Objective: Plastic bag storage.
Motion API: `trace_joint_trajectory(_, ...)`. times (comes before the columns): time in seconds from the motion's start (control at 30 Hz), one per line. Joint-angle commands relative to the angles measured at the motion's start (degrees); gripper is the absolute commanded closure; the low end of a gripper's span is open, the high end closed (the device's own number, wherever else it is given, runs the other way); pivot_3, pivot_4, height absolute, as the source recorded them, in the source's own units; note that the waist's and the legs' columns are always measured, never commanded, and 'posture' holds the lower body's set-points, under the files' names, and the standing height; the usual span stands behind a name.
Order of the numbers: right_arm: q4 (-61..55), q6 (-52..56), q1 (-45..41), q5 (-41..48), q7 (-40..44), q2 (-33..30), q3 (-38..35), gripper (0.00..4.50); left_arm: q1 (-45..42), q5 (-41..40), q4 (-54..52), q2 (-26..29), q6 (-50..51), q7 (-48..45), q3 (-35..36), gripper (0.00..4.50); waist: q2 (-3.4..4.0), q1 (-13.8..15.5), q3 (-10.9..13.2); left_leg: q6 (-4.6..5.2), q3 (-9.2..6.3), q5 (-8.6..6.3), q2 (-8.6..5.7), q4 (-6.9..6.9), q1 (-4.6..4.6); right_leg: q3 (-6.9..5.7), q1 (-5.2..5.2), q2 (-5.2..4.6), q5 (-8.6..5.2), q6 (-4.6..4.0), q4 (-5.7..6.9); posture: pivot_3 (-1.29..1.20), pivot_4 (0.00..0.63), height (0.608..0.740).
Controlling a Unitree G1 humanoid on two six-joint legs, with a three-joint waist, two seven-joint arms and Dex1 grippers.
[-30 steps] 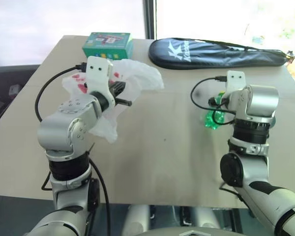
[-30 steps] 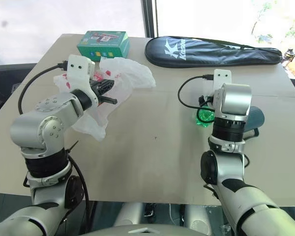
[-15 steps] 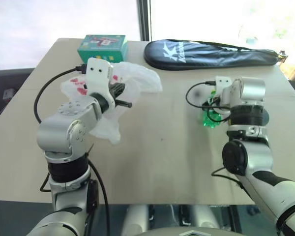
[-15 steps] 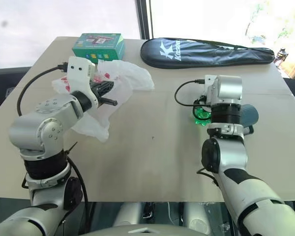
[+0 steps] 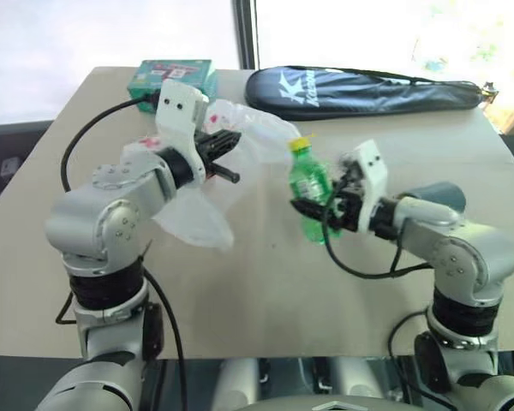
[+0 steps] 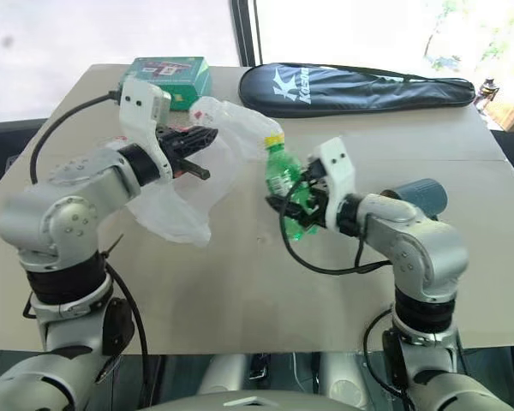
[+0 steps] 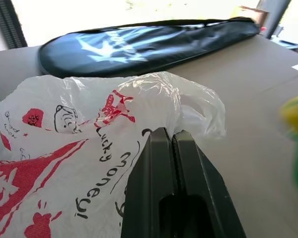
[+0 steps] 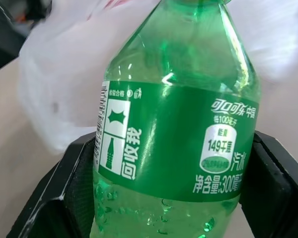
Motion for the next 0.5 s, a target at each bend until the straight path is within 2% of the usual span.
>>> trace_joint_trajectory(0.03,7.41,2.47,-7.4,3.0,-1.66,5.6,-1.43,1.3,-2.68,-3.96,0.24,2.03,-0.37,-3.26,1.7,4.5,-0.01,0.01,0.0,0.0,-0.02,0.0,0.0,0.01,0.0,-0.01,0.0,0.0,0.0,0.0,0.01,0.0,0.15,0.74)
trace_joint_trajectory(0.13,16.13,5.75,-12.77,4.63,-3.87,11.04,-7.74,1.3,-2.82,-7.87,-0.15,3.08,1.06,-5.76,2.18,4.5,0.0,0.07,0.01,0.01,-0.04,0.0,0.01,-0.02,-0.03,-0.04,-0.01,0.02,0.0,-0.01,0.0,0.0,0.15,0.74)
trace_joint_trajectory(0.3,27.99,4.69,-20.88,5.93,-9.61,16.29,-19.52,1.3,1.65,-11.65,-4.48,7.89,2.59,-8.73,-0.49,4.5,-0.01,0.18,0.02,0.02,-0.02,-0.01,-0.06,-0.06,-0.1,-0.03,-0.02,-0.04,-0.01,-0.01,-0.13,0.0,0.15,0.74)
trace_joint_trajectory(0.4,38.97,-1.33,-25.39,5.0,-18.44,20.59,-27.42,1.3,2.78,-13.94,-6.11,7.67,3.02,-8.17,-0.23,4.5,-0.02,0.55,0.03,0.02,-0.06,-0.01,-0.06,-0.07,-0.12,-0.1,-0.01,-0.06,-0.01,-0.02,-0.14,0.0,0.15,0.74)
trace_joint_trajectory(0.5,48.02,-12.52,-25.99,2.18,-22.26,24.03,-25.45,1.3,1.92,-15.45,-5.84,5.63,4.02,-6.11,0.9,4.5,-0.01,0.18,0.04,0.02,-0.02,-0.01,-0.05,-0.08,-0.08,-0.03,-0.01,-0.05,-0.01,-0.02,-0.09,0.0,0.15,0.74)
